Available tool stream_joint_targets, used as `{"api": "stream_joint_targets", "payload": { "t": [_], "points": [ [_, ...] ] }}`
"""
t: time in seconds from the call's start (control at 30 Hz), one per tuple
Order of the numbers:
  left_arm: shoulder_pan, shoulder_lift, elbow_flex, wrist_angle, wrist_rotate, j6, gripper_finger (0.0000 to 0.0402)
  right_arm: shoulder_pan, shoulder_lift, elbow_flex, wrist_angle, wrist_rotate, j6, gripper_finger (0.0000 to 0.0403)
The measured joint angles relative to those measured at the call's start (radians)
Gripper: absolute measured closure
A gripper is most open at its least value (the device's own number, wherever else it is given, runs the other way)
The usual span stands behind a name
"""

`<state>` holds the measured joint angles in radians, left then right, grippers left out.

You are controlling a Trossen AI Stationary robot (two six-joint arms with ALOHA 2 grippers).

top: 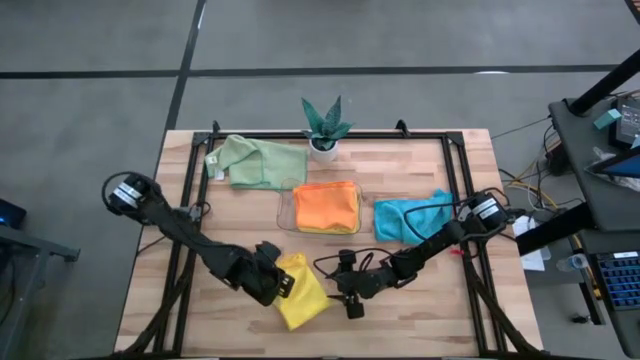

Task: Fold microfiber towels
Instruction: Fold the yellow microfiber towel

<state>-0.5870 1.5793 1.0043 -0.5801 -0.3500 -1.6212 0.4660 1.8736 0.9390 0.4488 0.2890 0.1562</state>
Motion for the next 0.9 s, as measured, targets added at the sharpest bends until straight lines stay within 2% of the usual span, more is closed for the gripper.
{"api": "stream_joint_targets", "payload": {
  "t": [0.2, 0.5, 0.63, 0.8, 0.9],
  "points": [
    [0.021, 0.054, -0.002, 0.019, 0.001, 0.005, 0.0256, 0.0, 0.0, -0.001, 0.0, 0.0, 0.0, 0.0165],
    [0.024, 0.105, -0.002, 0.049, 0.04, 0.021, 0.0265, 0.0, 0.0, -0.001, 0.001, 0.0, 0.0, 0.0165],
    [0.024, 0.113, 0.01, 0.076, 0.042, 0.079, 0.0301, 0.0, 0.0, -0.001, 0.001, 0.0, 0.0, 0.0165],
    [0.022, 0.111, 0.021, 0.073, 0.045, 0.111, 0.0385, 0.0, 0.0, -0.001, 0.001, 0.0, 0.0, 0.0165],
    [0.022, 0.109, 0.031, 0.074, 0.047, 0.114, 0.0394, 0.0, 0.0, -0.001, 0.001, 0.0, 0.0, 0.0165]
  ]
}}
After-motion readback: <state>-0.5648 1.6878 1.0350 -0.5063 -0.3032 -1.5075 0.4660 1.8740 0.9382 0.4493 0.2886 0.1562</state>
